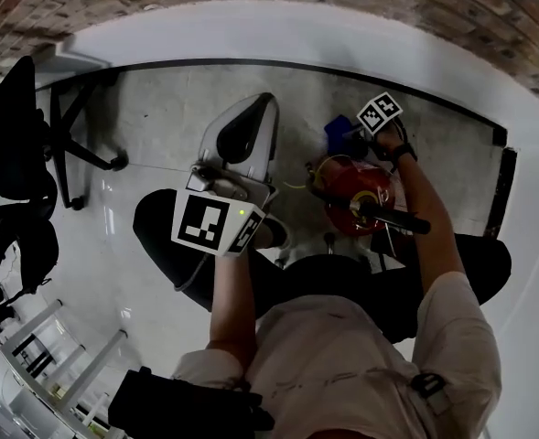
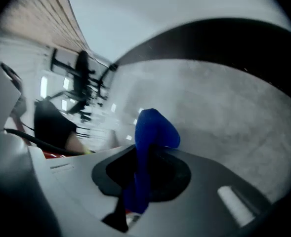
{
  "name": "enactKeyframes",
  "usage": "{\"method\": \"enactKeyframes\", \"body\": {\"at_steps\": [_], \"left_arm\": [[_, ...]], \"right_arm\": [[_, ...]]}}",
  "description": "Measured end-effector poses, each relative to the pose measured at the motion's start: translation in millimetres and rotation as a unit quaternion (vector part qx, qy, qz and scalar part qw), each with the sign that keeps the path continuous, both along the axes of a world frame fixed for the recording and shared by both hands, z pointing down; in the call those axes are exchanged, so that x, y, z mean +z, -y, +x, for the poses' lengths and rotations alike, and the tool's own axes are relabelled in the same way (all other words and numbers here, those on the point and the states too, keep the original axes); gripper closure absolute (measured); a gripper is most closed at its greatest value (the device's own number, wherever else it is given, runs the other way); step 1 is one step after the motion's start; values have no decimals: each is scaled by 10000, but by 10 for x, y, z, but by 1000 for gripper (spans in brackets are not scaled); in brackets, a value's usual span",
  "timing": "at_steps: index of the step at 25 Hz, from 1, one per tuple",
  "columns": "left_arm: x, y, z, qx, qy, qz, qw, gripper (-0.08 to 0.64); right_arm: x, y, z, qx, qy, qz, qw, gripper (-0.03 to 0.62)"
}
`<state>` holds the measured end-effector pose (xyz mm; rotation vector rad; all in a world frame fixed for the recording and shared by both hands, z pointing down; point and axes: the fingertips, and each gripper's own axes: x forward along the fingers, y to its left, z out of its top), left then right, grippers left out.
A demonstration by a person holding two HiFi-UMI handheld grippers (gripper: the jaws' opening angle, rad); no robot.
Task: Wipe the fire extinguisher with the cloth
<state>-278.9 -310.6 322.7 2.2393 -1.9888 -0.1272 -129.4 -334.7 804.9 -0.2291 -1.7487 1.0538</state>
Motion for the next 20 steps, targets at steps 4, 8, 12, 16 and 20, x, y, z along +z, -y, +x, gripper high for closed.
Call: {"method": "enactKeyframes", "body": {"at_steps": [4,8,12,16,20], "left_arm": [[-79,15,-110,-50,-37,126,9999,558],[-128,-5,-195,-114,-50,209,9997,558],[-190,-52,-293,-198,-60,264,9994,558],[-192,-101,-363,-322,-68,242,9992,558],[-167,-116,-382,-360,-41,176,9992,558]], "right_arm": [[-1825,81,-491,-351,1898,-1458,9703,528],[-3317,-194,-527,-2183,2906,-1786,9143,528],[-3939,-675,-395,-3529,2789,-2218,8651,528],[-3880,-1077,-253,-4435,2230,-3046,8129,528],[-3162,-1005,-554,-3913,1804,-3088,8479,528]]}}
